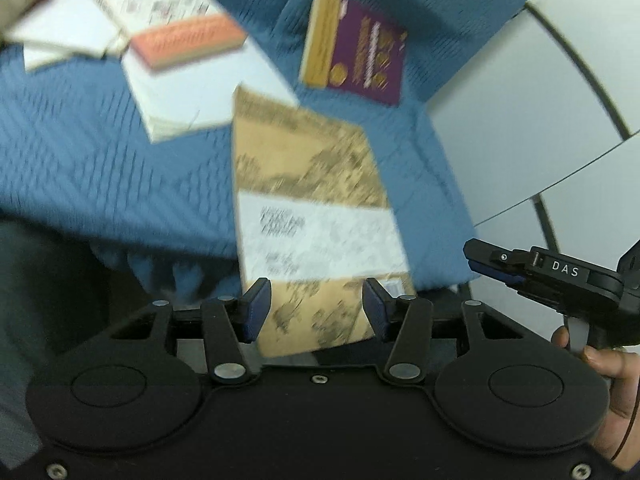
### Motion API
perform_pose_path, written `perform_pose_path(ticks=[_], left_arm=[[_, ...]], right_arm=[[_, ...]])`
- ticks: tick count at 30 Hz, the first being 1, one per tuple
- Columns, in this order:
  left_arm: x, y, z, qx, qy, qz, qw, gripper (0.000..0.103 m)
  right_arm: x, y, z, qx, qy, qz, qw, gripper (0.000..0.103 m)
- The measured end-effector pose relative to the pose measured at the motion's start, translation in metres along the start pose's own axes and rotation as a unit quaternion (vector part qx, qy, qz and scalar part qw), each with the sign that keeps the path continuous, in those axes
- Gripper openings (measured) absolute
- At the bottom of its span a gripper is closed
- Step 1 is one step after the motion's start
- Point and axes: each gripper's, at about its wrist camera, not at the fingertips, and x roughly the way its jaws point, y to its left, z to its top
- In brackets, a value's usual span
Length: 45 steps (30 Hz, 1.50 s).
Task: Organize objects
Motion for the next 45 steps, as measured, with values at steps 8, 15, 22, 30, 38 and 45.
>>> perform_pose_path(ticks=[8, 15, 22, 30, 38, 45], left_arm=[[-0.046, -0.029, 0.009, 0.036, -0.062, 0.004, 0.9974, 0.048], [-0.088, -0.046, 0.001, 0.057, -0.102, 0.007, 0.9931, 0.048], [-0.115, -0.054, -0.014, 0.069, -0.123, 0.013, 0.9898, 0.048], [-0.135, -0.056, -0.029, 0.077, -0.133, 0.014, 0.9881, 0.048], [-0.142, -0.045, -0.031, 0.064, -0.134, 0.011, 0.9889, 0.048], [-0.147, -0.043, -0.027, 0.066, -0.14, 0.008, 0.9879, 0.048]], right_arm=[[-0.045, 0.046, 0.008, -0.054, -0.06, 0.03, 0.996, 0.036], [-0.076, 0.077, -0.001, -0.087, -0.092, 0.05, 0.991, 0.036], [-0.095, 0.097, -0.022, -0.108, -0.103, 0.062, 0.987, 0.036], [-0.108, 0.108, -0.043, -0.121, -0.106, 0.059, 0.985, 0.036], [-0.106, 0.113, -0.05, -0.123, -0.099, 0.055, 0.986, 0.036], [-0.104, 0.117, -0.049, -0.126, -0.1, 0.05, 0.986, 0.036]])
